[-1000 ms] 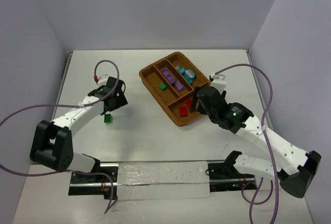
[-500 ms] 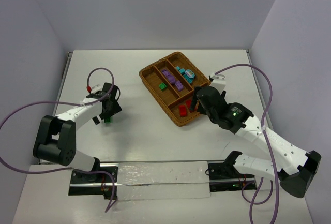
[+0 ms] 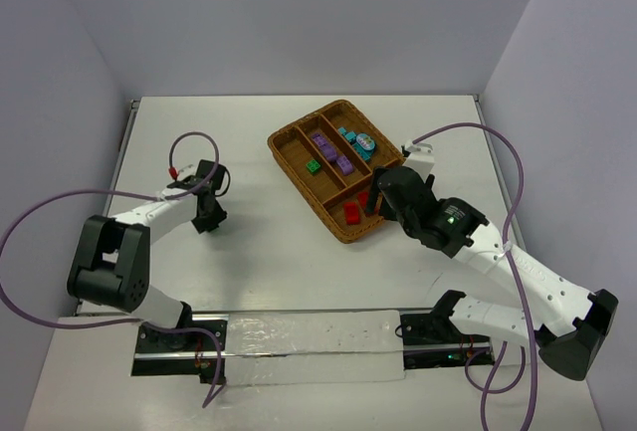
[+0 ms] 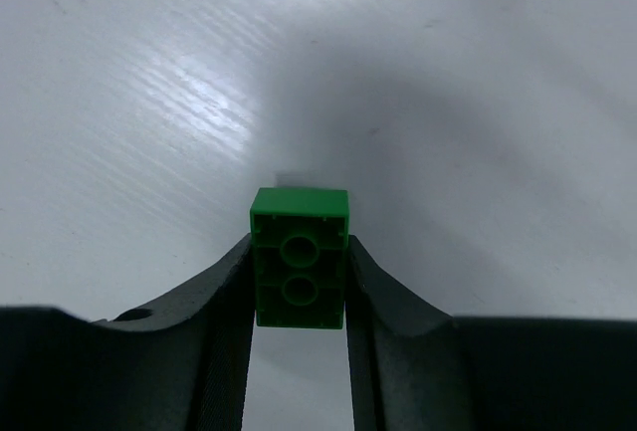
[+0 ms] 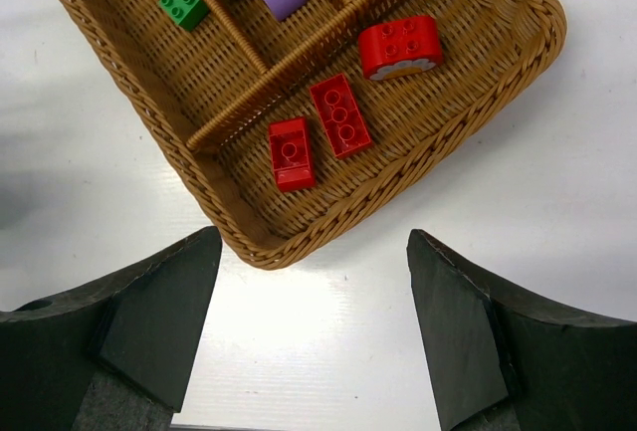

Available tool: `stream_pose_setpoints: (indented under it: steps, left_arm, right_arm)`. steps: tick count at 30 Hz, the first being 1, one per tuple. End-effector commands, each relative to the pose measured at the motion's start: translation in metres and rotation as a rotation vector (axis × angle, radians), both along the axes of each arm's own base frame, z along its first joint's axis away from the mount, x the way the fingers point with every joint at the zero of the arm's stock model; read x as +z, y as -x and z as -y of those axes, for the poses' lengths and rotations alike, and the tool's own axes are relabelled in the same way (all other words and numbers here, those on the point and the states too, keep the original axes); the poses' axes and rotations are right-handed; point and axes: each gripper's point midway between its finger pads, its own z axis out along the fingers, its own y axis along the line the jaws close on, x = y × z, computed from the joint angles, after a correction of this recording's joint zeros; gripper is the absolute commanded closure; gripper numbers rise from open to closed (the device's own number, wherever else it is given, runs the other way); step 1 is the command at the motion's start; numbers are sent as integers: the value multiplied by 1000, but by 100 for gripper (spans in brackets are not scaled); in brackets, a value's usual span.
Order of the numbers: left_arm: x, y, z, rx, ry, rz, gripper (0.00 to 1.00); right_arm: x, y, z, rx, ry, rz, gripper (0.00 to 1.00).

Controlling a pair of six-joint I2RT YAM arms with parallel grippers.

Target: Sort the legos into containers by color

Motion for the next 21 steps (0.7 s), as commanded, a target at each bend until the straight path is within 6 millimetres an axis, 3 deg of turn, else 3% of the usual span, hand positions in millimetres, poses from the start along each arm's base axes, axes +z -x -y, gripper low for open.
stream_pose_setpoints:
  steps: [1, 5, 7, 8, 11, 16, 21]
  left_arm:
    - [68, -48, 43, -144, 87, 224, 93]
    - [121, -74, 114, -321, 165, 334, 94]
    - [126, -77, 143, -392, 189, 337, 93]
    - [141, -85, 162, -425, 225, 367, 93]
    - [144, -101, 207, -495, 295, 380, 93]
    - [155, -129, 242, -523, 334, 433, 91]
    - [132, -145, 255, -519, 331, 402, 84]
  right_arm:
    - [8, -3, -2, -9, -22, 37, 17]
    - [8, -3, -3, -11, -25, 34, 17]
    - [8, -3, -3, -11, -26, 35, 17]
    - [8, -2, -2, -13, -26, 34, 17]
    - [9, -1, 0, -22, -25, 37, 17]
    - [9, 2, 4, -31, -22, 36, 17]
    - [12, 3, 6, -38, -21, 41, 17]
